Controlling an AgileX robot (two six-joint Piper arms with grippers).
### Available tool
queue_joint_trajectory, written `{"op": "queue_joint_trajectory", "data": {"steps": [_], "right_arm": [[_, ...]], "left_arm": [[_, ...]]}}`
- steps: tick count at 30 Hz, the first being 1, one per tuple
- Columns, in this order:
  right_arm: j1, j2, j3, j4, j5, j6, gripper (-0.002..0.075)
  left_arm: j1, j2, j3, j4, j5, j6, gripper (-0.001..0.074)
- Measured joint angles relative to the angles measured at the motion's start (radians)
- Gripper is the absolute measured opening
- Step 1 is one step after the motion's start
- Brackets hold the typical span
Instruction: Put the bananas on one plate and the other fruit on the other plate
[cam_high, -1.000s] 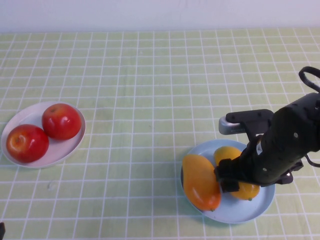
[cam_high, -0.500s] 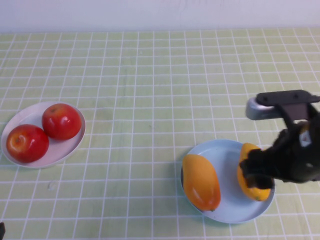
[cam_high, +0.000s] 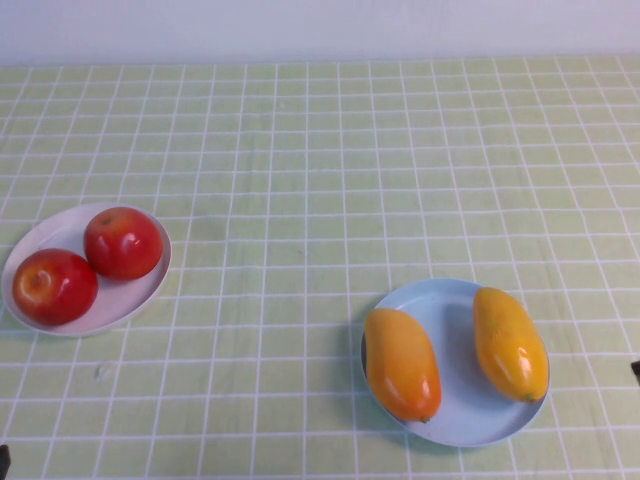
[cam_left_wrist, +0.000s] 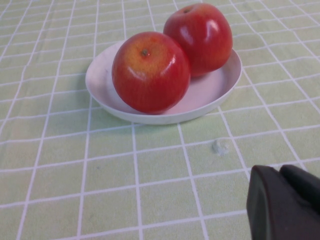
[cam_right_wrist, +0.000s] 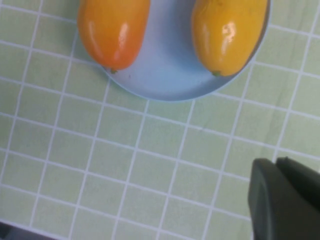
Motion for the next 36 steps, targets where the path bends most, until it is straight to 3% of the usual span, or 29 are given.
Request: {"op": "queue_joint_trajectory", "data": {"steps": [9, 13, 16, 22, 25, 30, 36], "right_arm": [[0.0, -0.094, 0.033, -0.052, 0.02, 0.0, -0.0014], [-0.012, -0.136, 0.14, -0.103, -0.116, 0.0, -0.0014], [-0.111, -0.208, 0.28, -0.109, -0.345, 0.0, -0.0014], [-0.45, -0.431, 0.687, -0.107, -0.865, 0.0, -0.0015], [-0.564, -0.564, 0.86, -0.109, -1.081, 0.0, -0.0015], [-0.627, -0.782, 1.028, -0.111, -1.17, 0.0, -0.0015], [-0.628, -0.968, 1.038, -0.126, -1.07, 0.0, -0.0015]], "left_arm": [[0.0, 0.0, 0.0, 0.0, 0.0, 0.0, 0.0004], [0.0, 0.0, 0.0, 0.0, 0.0, 0.0, 0.0004], [0.0, 0.0, 0.0, 0.0, 0.0, 0.0, 0.0004], [0.0, 0.0, 0.0, 0.0, 0.0, 0.0, 0.0004], [0.0, 0.0, 0.0, 0.0, 0.0, 0.0, 0.0004], [0.0, 0.0, 0.0, 0.0, 0.0, 0.0, 0.0004], [0.0, 0.0, 0.0, 0.0, 0.0, 0.0, 0.0004]]}}
